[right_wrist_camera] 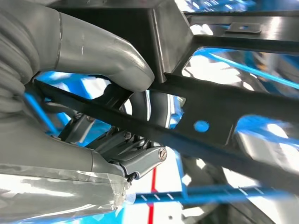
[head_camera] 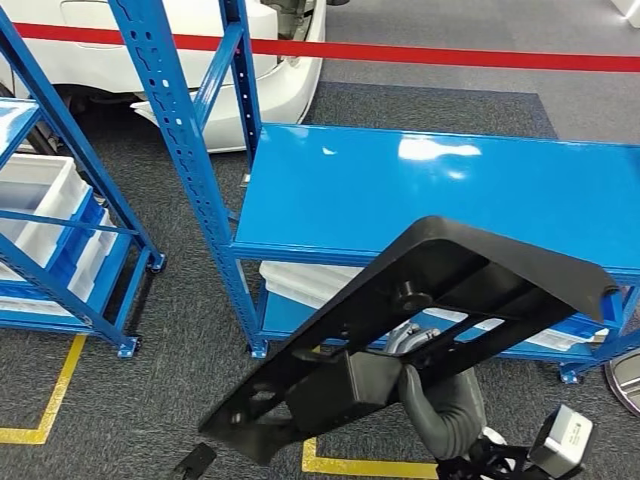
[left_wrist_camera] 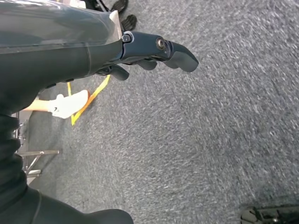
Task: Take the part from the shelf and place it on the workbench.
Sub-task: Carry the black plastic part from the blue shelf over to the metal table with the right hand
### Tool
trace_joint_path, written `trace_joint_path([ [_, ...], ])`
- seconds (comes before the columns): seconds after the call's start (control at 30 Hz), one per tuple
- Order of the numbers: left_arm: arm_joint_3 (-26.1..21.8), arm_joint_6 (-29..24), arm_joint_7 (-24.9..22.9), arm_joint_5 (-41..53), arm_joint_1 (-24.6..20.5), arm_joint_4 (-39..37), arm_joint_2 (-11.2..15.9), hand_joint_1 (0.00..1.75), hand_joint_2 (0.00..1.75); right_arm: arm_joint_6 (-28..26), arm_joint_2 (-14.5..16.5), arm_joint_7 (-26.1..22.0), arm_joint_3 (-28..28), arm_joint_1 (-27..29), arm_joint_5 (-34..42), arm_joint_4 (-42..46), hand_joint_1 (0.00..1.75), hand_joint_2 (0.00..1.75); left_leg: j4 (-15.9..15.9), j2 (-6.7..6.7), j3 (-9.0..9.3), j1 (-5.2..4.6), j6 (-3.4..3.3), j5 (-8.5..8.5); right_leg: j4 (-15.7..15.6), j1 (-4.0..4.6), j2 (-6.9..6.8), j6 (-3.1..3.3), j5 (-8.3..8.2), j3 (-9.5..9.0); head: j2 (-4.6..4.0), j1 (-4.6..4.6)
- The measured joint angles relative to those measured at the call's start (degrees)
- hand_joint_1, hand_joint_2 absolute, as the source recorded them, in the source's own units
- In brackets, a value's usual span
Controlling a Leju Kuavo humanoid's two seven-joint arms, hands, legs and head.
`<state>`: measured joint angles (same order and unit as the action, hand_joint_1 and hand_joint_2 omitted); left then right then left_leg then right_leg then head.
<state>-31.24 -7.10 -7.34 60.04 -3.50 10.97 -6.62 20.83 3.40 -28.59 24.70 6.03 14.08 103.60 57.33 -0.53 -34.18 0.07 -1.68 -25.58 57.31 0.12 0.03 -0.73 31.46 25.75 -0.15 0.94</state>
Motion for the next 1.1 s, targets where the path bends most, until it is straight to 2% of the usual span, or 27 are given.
trace_joint_path([
  [0.03, 0.0, -0.1, 0.0, 0.0, 0.0, 0.0, 0.0, 0.00, 1.75, -0.3, 0.5, -0.1, 0.0, -0.2, -0.2, 0.2, 1.75, 1.75, 0.0, -0.02, -0.33, 0.02, 0.33, 0.53, -2.3, 0.19, 0.06, 0.30, 0.25, -1.24, 0.00, 0.05],
  [0.07, 0.0, -0.1, 0.0, 0.0, 0.0, 0.0, -0.1, 0.00, 1.75, -0.5, 0.9, -0.1, 0.0, -0.4, -0.2, 0.3, 1.75, 1.75, 0.0, -0.04, -0.64, 0.07, 0.71, 1.08, -3.4, 0.33, 0.05, 0.56, 0.20, -1.46, 0.00, 0.10],
  [0.1, 0.0, -0.1, 0.0, 0.0, 0.1, 0.0, -0.1, 0.00, 1.75, -0.6, 1.2, -0.2, -0.1, -0.5, -0.3, 0.4, 1.75, 1.75, 0.0, -0.01, -1.03, 0.21, 1.05, 1.29, -3.6, 0.26, -0.06, 0.88, -0.20, -1.07, 0.00, 0.13],
  [0.13, 0.0, -0.1, 0.0, 0.0, 0.2, 0.0, -0.1, 0.00, 1.75, -0.6, 1.5, -0.2, -0.1, -0.6, -0.2, 0.5, 1.75, 1.75, 0.4, 0.05, -1.48, 0.28, 1.35, 0.65, -3.8, 0.21, -0.21, 1.32, -0.79, -0.58, 0.00, 0.15],
  [0.17, 0.0, -0.1, 0.0, 0.0, 0.3, 0.0, -0.1, 0.00, 1.75, -0.3, 1.7, -0.2, -0.1, -0.7, -0.1, 0.5, 1.75, 1.75, 1.7, 0.13, -2.08, 0.30, 1.60, -1.17, -3.9, 0.11, -0.39, 1.77, -1.46, 0.06, 0.00, 0.24],
  [0.2, 0.0, -0.1, 0.0, 0.0, 0.3, 0.0, -0.1, 0.00, 1.75, 0.1, 1.8, -0.2, -0.1, -0.8, 0.2, 0.4, 1.75, 1.75, 4.1, 0.20, -2.90, 0.34, 1.80, -3.94, -3.9, 0.02, -0.57, 2.17, -2.12, 0.86, 0.00, 0.39],
  [0.27, 0.0, -0.1, 0.1, 0.1, 0.4, 0.0, -0.1, 0.00, 1.75, 1.4, 1.9, -0.3, -0.1, -1.0, 1.0, 0.2, 1.75, 1.75, 11.6, 0.23, -4.64, 0.38, 2.20, -9.42, -3.3, 0.18, -0.73, 2.56, -3.23, 2.84, 0.00, 0.72],
  [0.3, -0.1, -0.1, 0.2, 0.1, 0.3, 0.0, -0.1, 0.00, 1.75, 2.1, 1.9, -0.4, -0.1, -1.1, 1.5, 0.0, 1.75, 1.75, 14.9, 0.23, -5.06, 0.42, 2.36, -10.48, -2.8, 0.23, -0.80, 2.58, -3.69, 3.90, 0.00, 0.80],
  [0.33, -0.1, -0.1, 0.3, 0.1, 0.4, 0.0, -0.1, 0.00, 1.75, 2.6, 1.9, -0.4, 0.0, -1.2, 2.0, -0.2, 1.75, 1.75, 16.7, 0.23, -4.84, 0.45, 2.47, -10.19, -2.3, 0.27, -0.85, 2.53, -4.08, 4.99, 0.00, 0.82],
  [0.37, -0.1, -0.1, 0.4, 0.1, 0.4, 0.0, -0.1, 0.00, 1.75, 3.0, 1.9, -0.4, 0.0, -1.4, 2.3, -0.4, 1.75, 1.75, 16.6, 0.22, -3.69, 0.49, 2.51, -8.81, -1.7, 0.27, -0.87, 2.45, -4.42, 6.11, 0.01, 0.84],
  [0.43, -0.3, -0.1, 0.5, 0.1, 0.3, 0.0, -0.1, 0.00, 1.75, 3.6, 1.9, -0.4, 0.1, -1.7, 2.9, -0.8, 1.75, 1.75, 10.9, 0.23, 1.14, 0.53, 2.32, -6.01, -0.3, 0.27, -0.85, 2.18, -4.93, 8.16, 0.00, 0.87],
  [0.5, -0.4, -0.1, 0.6, 0.0, 0.1, 0.0, -0.1, 0.00, 1.75, 4.3, 1.9, -0.1, 0.1, -2.1, 3.8, -1.1, 1.75, 1.75, 3.2, 0.24, 6.14, 0.35, 1.84, -6.07, 0.9, 0.36, -0.82, 1.69, -5.45, 9.69, 0.00, 0.90],
  [0.53, -0.5, -0.1, 0.6, 0.0, 0.0, 0.0, -0.1, 0.00, 1.75, 4.9, 2.0, 0.2, 0.2, -2.4, 4.4, -1.3, 1.75, 1.75, 1.0, 0.25, 7.34, 0.19, 1.58, -6.61, 1.3, 0.37, -0.84, 1.38, -5.86, 10.19, 0.01, 0.92],
  [0.6, -0.7, -0.2, 0.6, 0.0, 0.0, 0.0, -0.2, 0.00, 1.75, 5.8, 2.0, 0.9, 0.3, -3.1, 5.5, -1.9, 1.75, 1.75, -0.3, 0.21, 7.36, 0.08, 0.94, -6.55, 1.4, 0.29, -0.81, 0.69, -6.70, 10.89, 0.01, 0.97],
  [0.63, -0.8, -0.2, 0.6, -0.1, 0.0, 0.0, -0.2, 0.00, 1.75, 6.1, 2.0, 1.2, 0.3, -3.4, 5.9, -2.3, 1.75, 1.75, -0.4, 0.13, 6.94, 0.15, 0.52, -6.04, 1.7, 0.22, -0.70, 0.30, -6.28, 11.22, 0.01, 0.98],
  [0.67, -0.9, -0.2, 0.6, -0.2, 0.0, 0.0, -0.3, 0.00, 1.75, 6.3, 2.0, 1.5, 0.3, -3.6, 6.1, -2.6, 1.75, 1.75, -0.5, 0.05, 6.44, 0.27, 0.05, -5.46, 2.6, 0.14, -0.57, -0.08, -4.96, 11.63, 0.00, 0.97],
  [0.7, -1.0, -0.2, 0.7, -0.2, 0.0, 0.0, -0.3, 0.00, 1.75, 6.4, 2.0, 1.6, 0.3, -3.7, 6.2, -2.9, 1.75, 1.75, -0.6, -0.04, 5.78, 0.42, -0.35, -4.76, 4.7, 0.02, -0.42, -0.46, -2.53, 12.29, 0.00, 0.94],
  [0.77, -1.1, -0.2, 0.7, -0.4, -0.1, 0.0, -0.4, 0.00, 1.75, 6.5, 2.0, 1.7, 0.3, -4.0, 6.2, -3.5, 1.75, 1.75, -0.5, -0.12, 4.25, 0.41, -0.69, -3.51, 11.6, -0.28, -0.32, -1.09, 2.97, 13.90, 0.00, 0.93],
  [0.8, -1.1, -0.1, 0.7, -0.6, -0.1, 0.0, -0.5, 0.00, 1.75, 6.6, 2.0, 1.7, 0.3, -4.0, 6.2, -3.8, 1.75, 1.75, -0.5, -0.15, 3.42, 0.43, -0.66, -2.86, 15.2, -0.47, -0.32, -1.35, 4.61, 14.45, 0.00, 0.96],
  [0.83, -1.1, -0.1, 0.7, -0.7, -0.1, 0.0, -0.5, 0.00, 1.75, 6.6, 2.0, 1.7, 0.3, -4.0, 6.3, -4.1, 1.75, 1.75, -0.4, -0.18, 2.60, 0.46, -0.56, -2.28, 17.3, -0.65, -0.32, -1.58, 4.72, 14.26, 0.00, 0.96],
  [0.87, -1.2, -0.1, 0.7, -0.8, -0.1, 0.0, -0.5, 0.00, 1.75, 6.7, 2.0, 1.8, 0.3, -4.1, 6.3, -4.3, 1.75, 1.75, -0.3, -0.21, 1.80, 0.52, -0.41, -1.73, 17.5, -0.84, -0.32, -1.77, 3.67, 13.18, 0.00, 0.96],
  [0.9, -1.2, 0.0, 0.7, -0.8, -0.1, 0.0, -0.5, 0.00, 1.75, 6.8, 2.0, 1.8, 0.4, -4.3, 6.3, -4.6, 1.75, 1.75, -0.1, -0.21, 1.06, 0.62, -0.22, -1.24, 15.5, -1.01, -0.32, -1.91, 1.94, 11.05, 0.00, 0.96],
  [0.93, -1.3, 0.2, 0.7, -0.8, -0.1, 0.0, -0.5, 0.00, 1.75, 6.8, 2.0, 1.9, 0.4, -4.4, 6.3, -4.7, 1.75, 1.75, 0.1, -0.19, 0.43, 0.71, 0.04, -0.83, 11.8, -1.16, -0.31, -2.02, 0.34, 8.10, 0.00, 0.96],
  [0.97, -1.3, 0.3, 0.7, -0.7, -0.1, 0.0, -0.5, 0.00, 1.75, 6.9, 2.0, 1.9, 0.5, -4.7, 6.3, -4.9, 1.75, 1.75, 0.3, -0.16, -0.07, 0.72, 0.33, -0.48, 7.1, -1.22, -0.26, -2.04, -0.49, 4.92, 0.00, 0.93],
  [1.0, -1.3, 0.4, 0.7, -0.6, -0.1, 0.0, -0.5, 0.00, 1.75, 7.0, 2.0, 1.9, 0.6, -4.9, 6.3, -5.0, 1.75, 1.75, 0.5, -0.14, -0.46, 0.70, 0.68, -0.04, 2.9, -1.20, -0.13, -1.84, -0.57, 2.19, 0.00, 0.97],
  [1.03, -1.3, 0.4, 0.7, -0.4, -0.2, 0.0, -0.5, 0.00, 1.75, 7.1, 2.1, 1.9, 0.7, -5.0, 6.3, -5.0, 1.75, 1.75, 0.5, -0.12, -0.77, 0.67, 1.02, 0.46, 0.0, -1.11, 0.00, -1.56, -0.30, 0.53, 0.00, 1.00],
  [1.1, -1.3, 0.4, 0.7, 0.1, -0.2, 0.0, -0.5, 0.00, 1.75, 7.4, 2.1, 1.8, 0.8, -5.0, 6.3, -5.2, 1.75, 1.75, 0.4, -0.10, -1.39, 0.71, 1.80, 1.66, -1.9, -0.82, 0.15, -0.68, -0.10, 0.13, 0.00, 1.07],
])
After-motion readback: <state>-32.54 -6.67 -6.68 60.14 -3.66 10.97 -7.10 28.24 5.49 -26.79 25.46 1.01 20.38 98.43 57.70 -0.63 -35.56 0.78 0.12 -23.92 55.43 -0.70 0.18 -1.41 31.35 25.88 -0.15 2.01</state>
